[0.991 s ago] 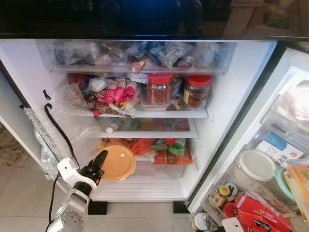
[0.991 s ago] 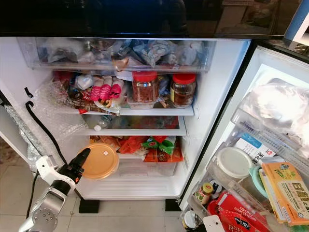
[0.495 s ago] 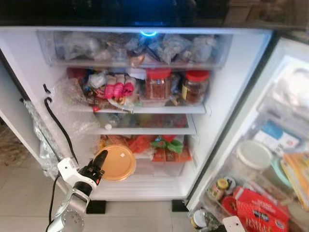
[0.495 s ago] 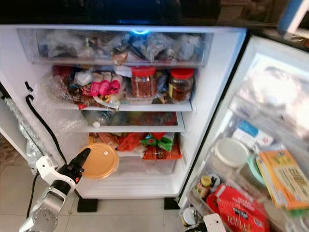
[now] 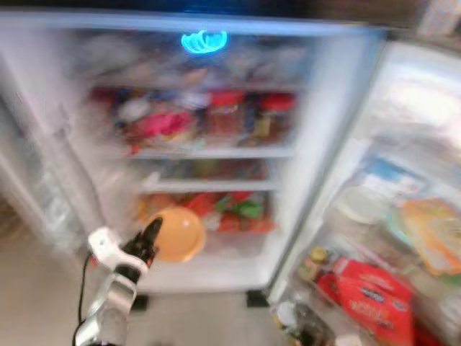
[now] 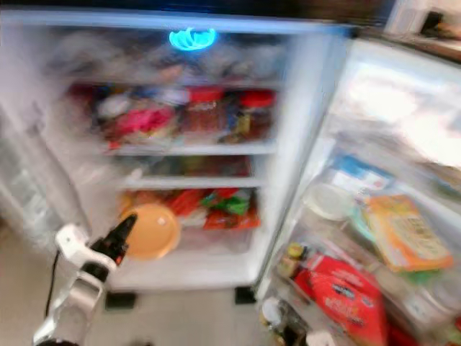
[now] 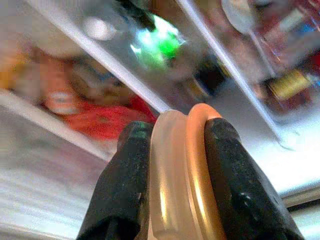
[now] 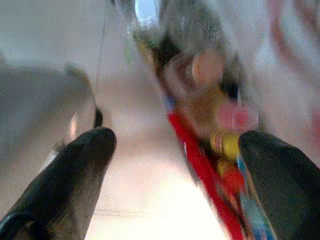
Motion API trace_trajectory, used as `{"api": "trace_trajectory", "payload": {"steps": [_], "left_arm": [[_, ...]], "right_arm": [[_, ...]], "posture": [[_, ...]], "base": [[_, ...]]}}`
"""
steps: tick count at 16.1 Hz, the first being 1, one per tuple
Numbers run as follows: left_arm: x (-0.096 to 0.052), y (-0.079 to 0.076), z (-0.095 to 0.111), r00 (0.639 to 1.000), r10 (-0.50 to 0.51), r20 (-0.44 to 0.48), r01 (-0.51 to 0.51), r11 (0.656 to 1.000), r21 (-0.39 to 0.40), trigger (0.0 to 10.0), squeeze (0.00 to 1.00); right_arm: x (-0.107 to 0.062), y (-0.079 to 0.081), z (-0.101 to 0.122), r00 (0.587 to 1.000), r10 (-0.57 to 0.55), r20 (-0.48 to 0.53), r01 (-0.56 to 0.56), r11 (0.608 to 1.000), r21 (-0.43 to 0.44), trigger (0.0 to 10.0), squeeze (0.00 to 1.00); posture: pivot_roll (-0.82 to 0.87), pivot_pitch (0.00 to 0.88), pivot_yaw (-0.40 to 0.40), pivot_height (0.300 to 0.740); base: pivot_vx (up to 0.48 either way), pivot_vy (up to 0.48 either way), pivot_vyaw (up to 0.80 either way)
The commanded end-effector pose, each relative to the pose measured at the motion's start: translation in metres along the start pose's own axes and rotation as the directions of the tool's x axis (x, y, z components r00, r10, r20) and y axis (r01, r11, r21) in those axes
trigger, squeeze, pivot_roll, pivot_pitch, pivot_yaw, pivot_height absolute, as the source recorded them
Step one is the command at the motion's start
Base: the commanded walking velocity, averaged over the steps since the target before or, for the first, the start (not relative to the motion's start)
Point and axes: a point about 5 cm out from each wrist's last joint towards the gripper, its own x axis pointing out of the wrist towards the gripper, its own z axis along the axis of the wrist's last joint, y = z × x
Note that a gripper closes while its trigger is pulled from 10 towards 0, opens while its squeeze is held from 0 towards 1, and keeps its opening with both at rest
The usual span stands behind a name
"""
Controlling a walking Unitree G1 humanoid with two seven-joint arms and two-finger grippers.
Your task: Restocking fridge
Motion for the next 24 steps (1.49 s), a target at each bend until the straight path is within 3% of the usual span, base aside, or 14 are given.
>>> {"api": "trace_trajectory", "payload": {"steps": [1, 4, 8, 19, 24], "left_arm": [[0.000, 0.001, 0.001, 1.000, 0.010, -0.002, -0.010, 1.000, 0.010, 10.0, 0.00], [0.000, 0.002, 0.001, 1.000, 0.012, -0.001, -0.012, 1.000, 0.010, 10.0, 0.00], [0.000, 0.002, 0.001, 1.000, 0.014, 0.003, -0.014, 1.000, 0.012, 10.0, 0.00], [0.008, -0.004, 0.010, 0.999, 0.000, 0.039, -0.001, 1.000, 0.022, 10.0, 0.00], [0.011, -0.010, 0.011, 0.999, -0.023, 0.044, 0.022, 1.000, 0.012, 10.0, 0.00]], "right_arm": [[0.000, 0.001, 0.003, 1.000, 0.003, 0.018, -0.003, 1.000, 0.009, 10.0, 0.00], [0.000, 0.001, 0.003, 1.000, 0.003, 0.014, -0.003, 1.000, 0.004, 10.0, 0.00], [0.000, 0.001, 0.004, 1.000, 0.010, 0.019, -0.010, 1.000, 0.001, 10.0, 0.00], [0.001, 0.004, 0.004, 0.999, 0.021, 0.030, -0.020, 1.000, -0.010, 10.0, 0.00], [0.001, 0.004, 0.004, 0.999, 0.018, 0.033, -0.019, 1.000, 0.008, 10.0, 0.00]], "posture": [[-0.11, 0.000, -0.050, 0.668], [-0.11, 0.000, -0.051, 0.668], [-0.10, 0.000, -0.051, 0.631], [-0.10, 0.000, -0.046, 0.631], [-0.11, 0.000, -0.048, 0.631]], "base": [[0.000, 0.000, 0.00], [0.000, 0.000, 0.00], [0.000, 0.000, 0.00], [0.000, 0.000, 0.00], [0.000, 0.000, 0.37]]}}
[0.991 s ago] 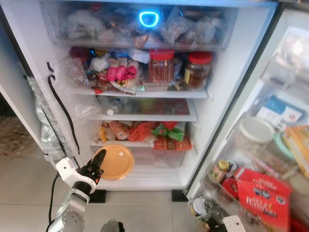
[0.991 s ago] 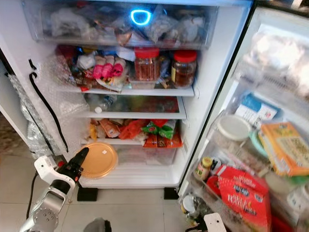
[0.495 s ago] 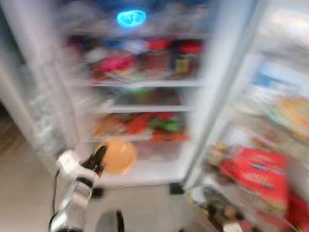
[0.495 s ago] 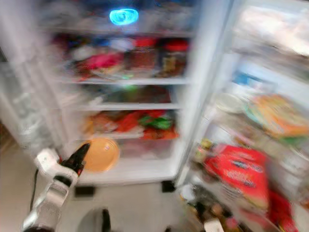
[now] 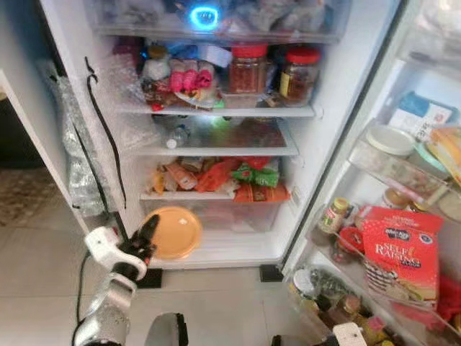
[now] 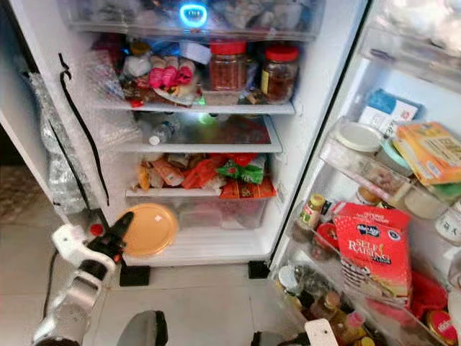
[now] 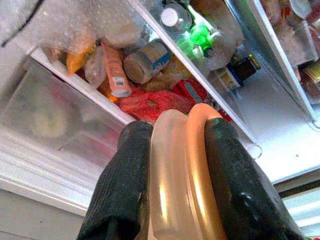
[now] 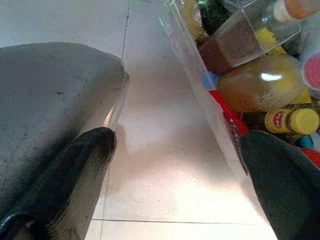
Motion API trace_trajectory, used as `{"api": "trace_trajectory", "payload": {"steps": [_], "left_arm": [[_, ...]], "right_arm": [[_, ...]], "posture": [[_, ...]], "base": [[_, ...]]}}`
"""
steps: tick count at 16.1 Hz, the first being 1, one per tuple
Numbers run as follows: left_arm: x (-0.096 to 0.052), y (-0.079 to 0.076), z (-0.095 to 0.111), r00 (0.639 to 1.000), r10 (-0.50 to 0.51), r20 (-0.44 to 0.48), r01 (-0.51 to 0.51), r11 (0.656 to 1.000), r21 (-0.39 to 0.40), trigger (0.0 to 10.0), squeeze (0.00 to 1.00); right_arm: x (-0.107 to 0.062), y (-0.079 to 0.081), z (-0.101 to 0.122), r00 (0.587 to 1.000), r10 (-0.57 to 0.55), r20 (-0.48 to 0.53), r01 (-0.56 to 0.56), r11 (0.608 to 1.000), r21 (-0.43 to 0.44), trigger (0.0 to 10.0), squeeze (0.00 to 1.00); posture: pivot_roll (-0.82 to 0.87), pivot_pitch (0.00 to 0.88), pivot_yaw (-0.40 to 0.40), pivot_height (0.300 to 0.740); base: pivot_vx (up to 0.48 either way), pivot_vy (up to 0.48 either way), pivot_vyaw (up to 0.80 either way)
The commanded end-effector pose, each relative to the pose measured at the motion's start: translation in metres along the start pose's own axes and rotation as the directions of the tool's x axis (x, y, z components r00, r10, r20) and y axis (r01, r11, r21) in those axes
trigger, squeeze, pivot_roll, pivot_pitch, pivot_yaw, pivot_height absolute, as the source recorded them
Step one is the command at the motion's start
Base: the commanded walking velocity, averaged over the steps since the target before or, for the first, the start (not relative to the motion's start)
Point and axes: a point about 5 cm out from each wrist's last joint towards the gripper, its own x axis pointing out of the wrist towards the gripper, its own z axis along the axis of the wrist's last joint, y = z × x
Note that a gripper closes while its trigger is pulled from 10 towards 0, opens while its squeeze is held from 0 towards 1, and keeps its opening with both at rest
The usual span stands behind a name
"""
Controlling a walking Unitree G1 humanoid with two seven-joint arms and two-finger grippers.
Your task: Restocking fridge
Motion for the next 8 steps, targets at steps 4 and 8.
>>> {"api": "trace_trajectory", "payload": {"steps": [4, 8], "left_arm": [[0.0055, -0.0103, 0.0017, 0.999, -0.039, 0.007, 0.039, 0.999, -0.003, 10.0, 0.00], [0.0066, -0.0143, 0.0021, 0.998, -0.055, 0.010, 0.055, 0.998, -0.010, 10.0, 0.00]], "right_arm": [[-0.0002, -0.0009, 0.0003, 1.000, 0.003, 0.009, -0.003, 1.000, 0.029, 10.0, 0.00], [-0.0003, -0.0010, 0.0003, 1.000, 0.006, 0.008, -0.006, 1.000, 0.027, 10.0, 0.00]], "posture": [[-0.11, 0.000, -0.050, 0.631], [-0.10, 0.000, -0.050, 0.631]], "base": [[0.000, 0.000, 0.00], [0.000, 0.000, 0.00]]}}
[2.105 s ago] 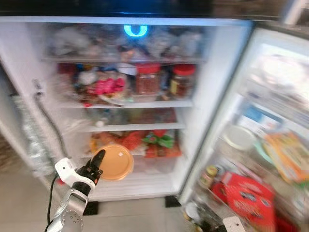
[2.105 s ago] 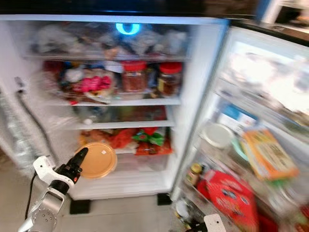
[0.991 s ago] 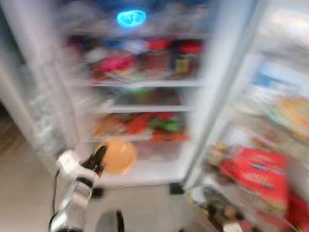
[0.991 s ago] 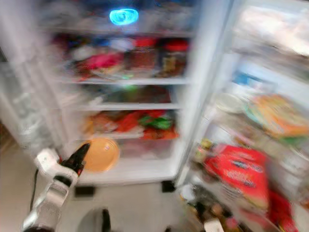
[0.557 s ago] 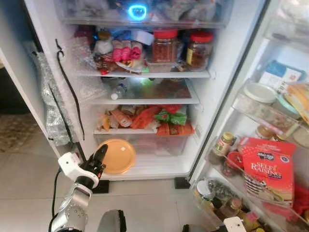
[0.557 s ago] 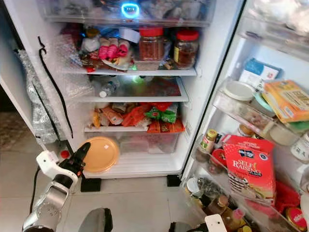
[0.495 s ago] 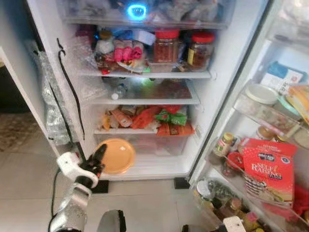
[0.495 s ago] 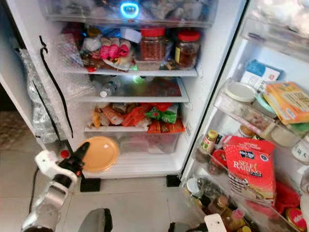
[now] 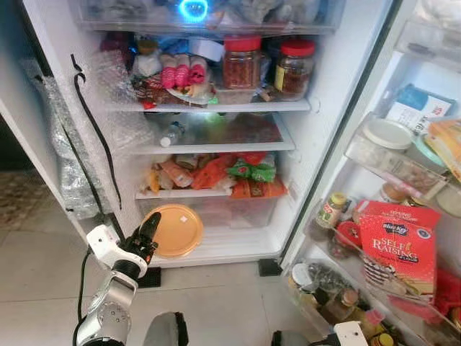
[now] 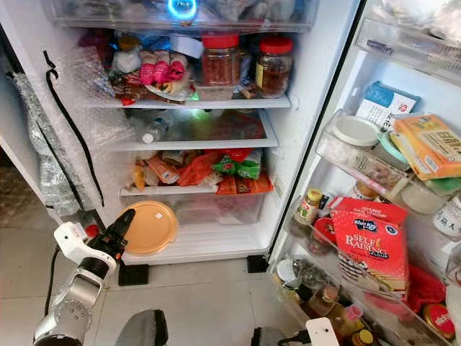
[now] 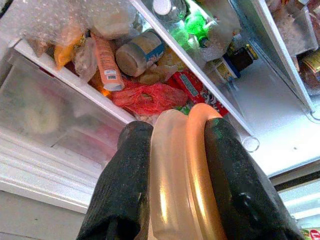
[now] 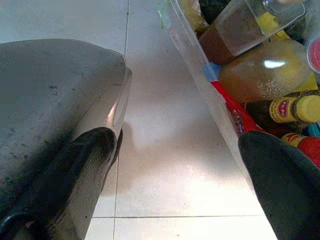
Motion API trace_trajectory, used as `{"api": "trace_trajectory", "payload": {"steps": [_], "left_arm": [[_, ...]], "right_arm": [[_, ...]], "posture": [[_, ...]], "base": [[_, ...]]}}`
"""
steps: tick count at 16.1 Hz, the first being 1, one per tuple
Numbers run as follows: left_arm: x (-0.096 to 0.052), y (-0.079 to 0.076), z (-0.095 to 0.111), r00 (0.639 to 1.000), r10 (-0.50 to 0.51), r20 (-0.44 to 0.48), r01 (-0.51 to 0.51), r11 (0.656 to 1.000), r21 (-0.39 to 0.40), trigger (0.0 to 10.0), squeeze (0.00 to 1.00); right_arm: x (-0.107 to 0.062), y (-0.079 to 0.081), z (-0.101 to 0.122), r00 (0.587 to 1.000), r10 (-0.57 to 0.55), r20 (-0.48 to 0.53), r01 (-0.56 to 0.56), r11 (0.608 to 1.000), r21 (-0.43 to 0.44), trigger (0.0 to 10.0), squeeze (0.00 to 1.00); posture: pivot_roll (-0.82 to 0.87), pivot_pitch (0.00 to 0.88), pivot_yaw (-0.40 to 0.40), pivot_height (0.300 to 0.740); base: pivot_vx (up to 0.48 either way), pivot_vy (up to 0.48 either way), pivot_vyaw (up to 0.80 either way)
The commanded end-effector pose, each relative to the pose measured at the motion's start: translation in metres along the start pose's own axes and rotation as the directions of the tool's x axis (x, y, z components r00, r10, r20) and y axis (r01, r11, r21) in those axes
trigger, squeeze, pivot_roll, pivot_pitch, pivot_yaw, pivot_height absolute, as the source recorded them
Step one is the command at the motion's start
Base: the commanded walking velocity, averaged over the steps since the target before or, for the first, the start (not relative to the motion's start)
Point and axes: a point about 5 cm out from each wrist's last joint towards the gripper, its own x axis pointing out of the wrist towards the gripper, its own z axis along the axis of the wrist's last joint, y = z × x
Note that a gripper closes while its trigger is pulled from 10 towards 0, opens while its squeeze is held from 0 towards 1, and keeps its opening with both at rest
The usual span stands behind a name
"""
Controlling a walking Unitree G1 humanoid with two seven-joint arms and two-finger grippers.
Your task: Restocking fridge
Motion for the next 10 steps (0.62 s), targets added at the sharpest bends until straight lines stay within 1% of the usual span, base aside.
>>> {"api": "trace_trajectory", "payload": {"steps": [1, 5, 8, 10], "left_arm": [[0.0043, -0.0080, 0.0058, 0.999, -0.035, 0.018, 0.035, 0.999, 0.001, 10.0, 0.00], [0.0067, -0.0107, 0.0099, 0.998, -0.042, 0.035, 0.043, 0.999, -0.010, 10.0, 0.00], [0.0075, -0.0118, 0.0108, 0.998, -0.045, 0.040, 0.045, 0.999, -0.017, 10.0, 0.00], [0.0084, -0.0140, 0.0101, 0.998, -0.051, 0.040, 0.052, 0.998, -0.021, 10.0, 0.00]], "right_arm": [[0.0000, 0.0006, -0.0002, 1.000, 0.010, 0.001, -0.010, 1.000, 0.001, 10.0, 0.00], [0.0001, 0.0007, 0.0009, 1.000, 0.013, 0.004, -0.013, 1.000, -0.028, 10.0, 0.00], [0.0001, 0.0008, 0.0007, 1.000, 0.012, 0.004, -0.012, 1.000, -0.021, 10.0, 0.00], [0.0000, 0.0011, 0.0006, 1.000, 0.014, 0.006, -0.014, 1.000, -0.005, 10.0, 0.00]], "posture": [[-0.11, 0.000, -0.049, 0.631], [-0.11, 0.000, -0.048, 0.631], [-0.11, 0.000, -0.048, 0.631], [-0.11, 0.000, -0.049, 0.631]], "base": [[0.000, 0.000, 0.00], [0.000, 0.000, 0.00], [0.000, 0.000, 0.56], [0.000, 0.000, 0.00]]}}
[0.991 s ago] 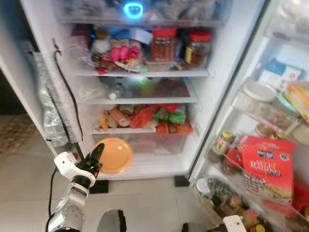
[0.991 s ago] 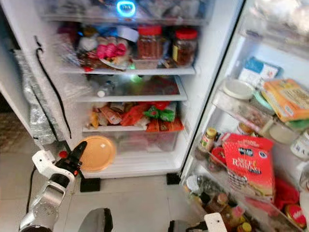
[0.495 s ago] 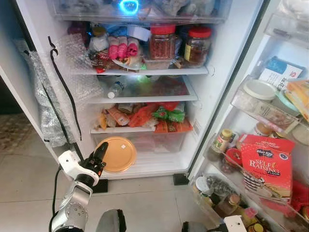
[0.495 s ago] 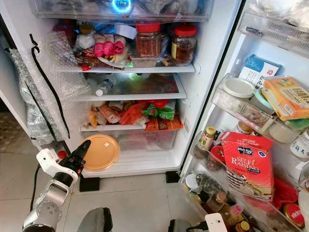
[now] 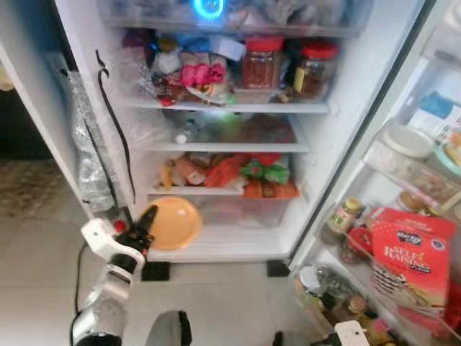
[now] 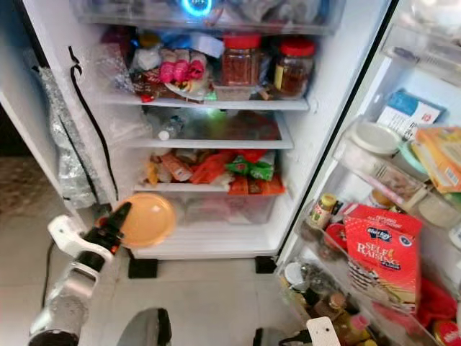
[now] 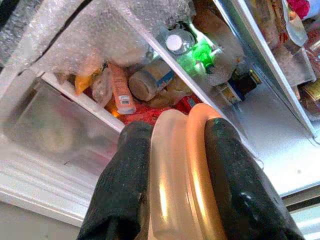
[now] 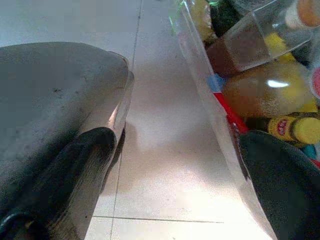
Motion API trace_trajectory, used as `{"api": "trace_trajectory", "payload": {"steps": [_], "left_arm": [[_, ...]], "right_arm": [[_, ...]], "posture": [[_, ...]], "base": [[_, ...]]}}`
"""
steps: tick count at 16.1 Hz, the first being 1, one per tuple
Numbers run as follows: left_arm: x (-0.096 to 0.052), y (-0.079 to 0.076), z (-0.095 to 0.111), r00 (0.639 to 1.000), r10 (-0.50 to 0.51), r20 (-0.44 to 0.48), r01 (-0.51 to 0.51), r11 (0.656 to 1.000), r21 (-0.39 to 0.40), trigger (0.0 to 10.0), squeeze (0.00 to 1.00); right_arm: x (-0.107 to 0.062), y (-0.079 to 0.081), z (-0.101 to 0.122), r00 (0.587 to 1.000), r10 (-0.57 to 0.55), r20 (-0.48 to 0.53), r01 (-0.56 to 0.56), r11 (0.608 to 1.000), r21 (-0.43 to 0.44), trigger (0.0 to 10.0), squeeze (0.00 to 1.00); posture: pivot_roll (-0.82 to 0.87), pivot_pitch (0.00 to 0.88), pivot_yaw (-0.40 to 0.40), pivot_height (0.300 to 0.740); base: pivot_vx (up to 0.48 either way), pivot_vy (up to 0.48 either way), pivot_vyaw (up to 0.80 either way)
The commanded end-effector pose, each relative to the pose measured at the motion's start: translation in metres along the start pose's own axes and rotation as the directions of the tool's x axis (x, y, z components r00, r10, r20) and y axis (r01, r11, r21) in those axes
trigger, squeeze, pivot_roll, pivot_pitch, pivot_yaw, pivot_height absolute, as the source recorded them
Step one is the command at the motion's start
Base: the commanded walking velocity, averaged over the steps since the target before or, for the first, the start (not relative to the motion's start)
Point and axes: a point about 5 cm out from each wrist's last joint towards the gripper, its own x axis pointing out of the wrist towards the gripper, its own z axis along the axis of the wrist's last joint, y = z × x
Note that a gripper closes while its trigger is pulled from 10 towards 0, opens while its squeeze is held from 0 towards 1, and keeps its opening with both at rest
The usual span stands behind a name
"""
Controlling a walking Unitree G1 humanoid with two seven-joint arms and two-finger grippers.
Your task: Restocking fridge
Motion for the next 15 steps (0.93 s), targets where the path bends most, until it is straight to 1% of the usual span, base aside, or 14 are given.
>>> {"api": "trace_trajectory", "payload": {"steps": [1, 6, 8, 10, 15], "left_arm": [[0.0044, -0.0093, -0.0016, 1.000, -0.030, 0.004, 0.030, 0.999, -0.023, 10.0, 0.00], [0.0046, -0.0101, -0.0017, 0.999, -0.031, 0.006, 0.031, 0.999, -0.025, 10.0, 0.00], [0.0044, -0.0102, -0.0016, 1.000, -0.030, 0.008, 0.031, 0.999, -0.025, 10.0, 0.00], [0.0045, -0.0107, -0.0018, 0.999, -0.031, 0.009, 0.032, 0.999, -0.026, 10.0, 0.00], [0.0057, -0.0123, -0.0022, 0.999, -0.037, 0.006, 0.037, 0.999, -0.027, 10.0, 0.00]], "right_arm": [[0.0005, 0.0040, 0.0002, 1.000, 0.018, 0.004, -0.018, 1.000, 0.004, 10.0, 0.00], [0.0005, 0.0038, 0.0007, 1.000, 0.021, 0.002, -0.021, 1.000, -0.012, 10.0, 0.00], [0.0005, 0.0037, 0.0010, 1.000, 0.023, 0.002, -0.023, 0.999, -0.024, 10.0, 0.00], [0.0005, 0.0037, 0.0007, 1.000, 0.023, 0.002, -0.023, 1.000, -0.018, 10.0, 0.00], [0.0004, 0.0042, 0.0003, 1.000, 0.025, 0.006, -0.025, 1.000, 0.000, 10.0, 0.00]], "posture": [[-0.11, 0.000, -0.049, 0.631], [-0.10, 0.000, -0.051, 0.631], [-0.11, 0.000, -0.051, 0.631], [-0.11, 0.000, -0.051, 0.631], [-0.11, 0.000, -0.050, 0.631]], "base": [[0.000, 0.000, 0.00], [0.000, 0.000, 0.00], [0.000, 0.000, 0.52], [0.251, 0.000, 0.40], [0.267, 0.000, 0.00]]}}
